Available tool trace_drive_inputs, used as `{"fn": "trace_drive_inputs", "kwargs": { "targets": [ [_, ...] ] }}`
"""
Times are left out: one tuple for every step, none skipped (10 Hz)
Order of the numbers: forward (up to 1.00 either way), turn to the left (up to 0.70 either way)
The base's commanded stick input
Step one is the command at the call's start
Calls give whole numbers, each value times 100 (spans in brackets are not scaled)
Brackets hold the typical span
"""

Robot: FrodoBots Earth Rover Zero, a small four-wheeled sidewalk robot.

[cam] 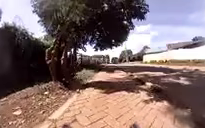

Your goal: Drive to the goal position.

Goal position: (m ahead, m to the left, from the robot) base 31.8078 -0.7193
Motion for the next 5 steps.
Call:
{"fn": "trace_drive_inputs", "kwargs": {
  "targets": [
    [85,0],
    [85,0],
    [85,0],
    [99,-36],
    [100,-9]
  ]
}}
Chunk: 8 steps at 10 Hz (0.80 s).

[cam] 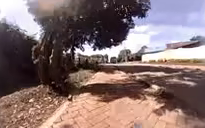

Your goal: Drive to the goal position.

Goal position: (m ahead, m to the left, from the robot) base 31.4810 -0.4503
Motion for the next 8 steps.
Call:
{"fn": "trace_drive_inputs", "kwargs": {
  "targets": [
    [100,-7],
    [100,-32],
    [100,-11],
    [100,0],
    [100,-4],
    [100,-29],
    [100,-6],
    [100,0]
  ]
}}
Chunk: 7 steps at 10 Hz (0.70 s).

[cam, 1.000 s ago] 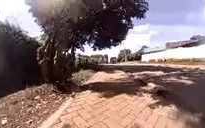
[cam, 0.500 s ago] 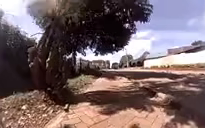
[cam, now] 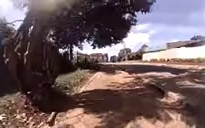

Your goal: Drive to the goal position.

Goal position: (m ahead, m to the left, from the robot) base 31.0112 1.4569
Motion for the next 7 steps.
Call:
{"fn": "trace_drive_inputs", "kwargs": {
  "targets": [
    [100,-37],
    [100,-37],
    [100,-26],
    [100,0],
    [100,0],
    [100,0],
    [100,0]
  ]
}}
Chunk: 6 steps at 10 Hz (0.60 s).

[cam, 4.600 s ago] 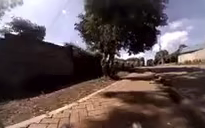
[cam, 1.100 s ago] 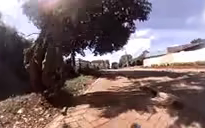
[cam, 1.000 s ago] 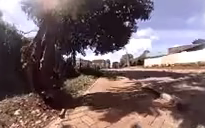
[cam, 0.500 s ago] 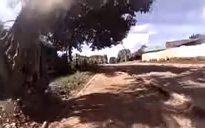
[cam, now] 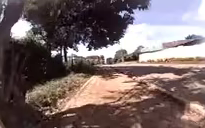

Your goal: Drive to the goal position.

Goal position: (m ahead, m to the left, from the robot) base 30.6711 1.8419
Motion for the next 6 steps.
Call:
{"fn": "trace_drive_inputs", "kwargs": {
  "targets": [
    [100,0],
    [100,0],
    [100,0],
    [100,0],
    [100,0],
    [100,0]
  ]
}}
